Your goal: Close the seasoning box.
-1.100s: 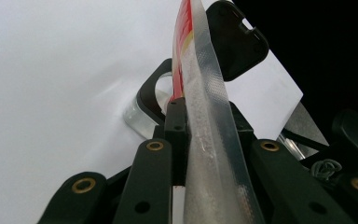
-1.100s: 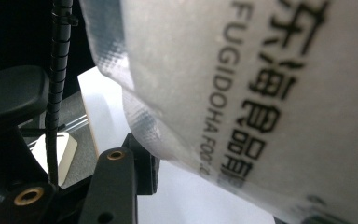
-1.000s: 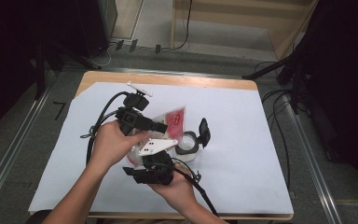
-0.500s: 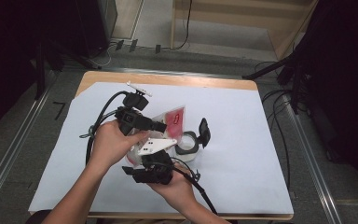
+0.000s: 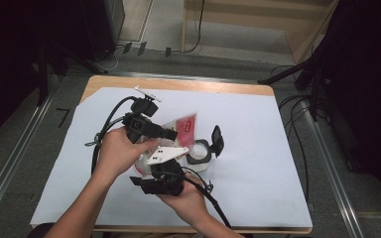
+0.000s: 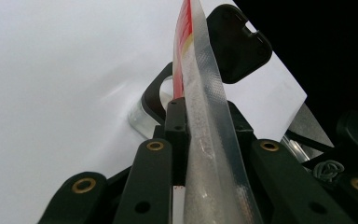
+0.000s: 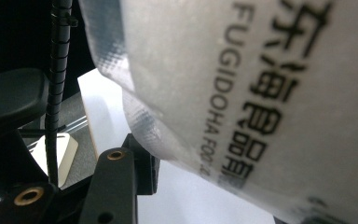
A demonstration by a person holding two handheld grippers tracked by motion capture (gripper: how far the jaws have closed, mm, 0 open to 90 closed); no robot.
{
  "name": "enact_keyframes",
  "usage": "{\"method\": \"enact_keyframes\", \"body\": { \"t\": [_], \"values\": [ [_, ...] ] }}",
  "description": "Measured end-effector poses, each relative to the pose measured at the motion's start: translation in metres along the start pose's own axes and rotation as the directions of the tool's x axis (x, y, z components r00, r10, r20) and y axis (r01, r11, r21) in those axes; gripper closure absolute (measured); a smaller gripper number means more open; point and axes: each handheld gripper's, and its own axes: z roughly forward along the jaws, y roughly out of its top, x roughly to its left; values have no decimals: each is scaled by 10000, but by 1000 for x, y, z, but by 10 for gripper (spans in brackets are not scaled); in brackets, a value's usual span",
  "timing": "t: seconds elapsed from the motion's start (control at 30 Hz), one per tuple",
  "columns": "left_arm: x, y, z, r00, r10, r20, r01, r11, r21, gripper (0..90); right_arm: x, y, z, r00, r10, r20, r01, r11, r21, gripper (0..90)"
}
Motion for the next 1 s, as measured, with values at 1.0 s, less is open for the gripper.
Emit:
{"method": "enact_keyframes", "body": {
  "t": [1.0],
  "values": [
    [-4,0,4,9998,193,37,-194,9997,140,770,1,-4,-1,10000,11,93,-10,10000,-49,566]
  ]
}}
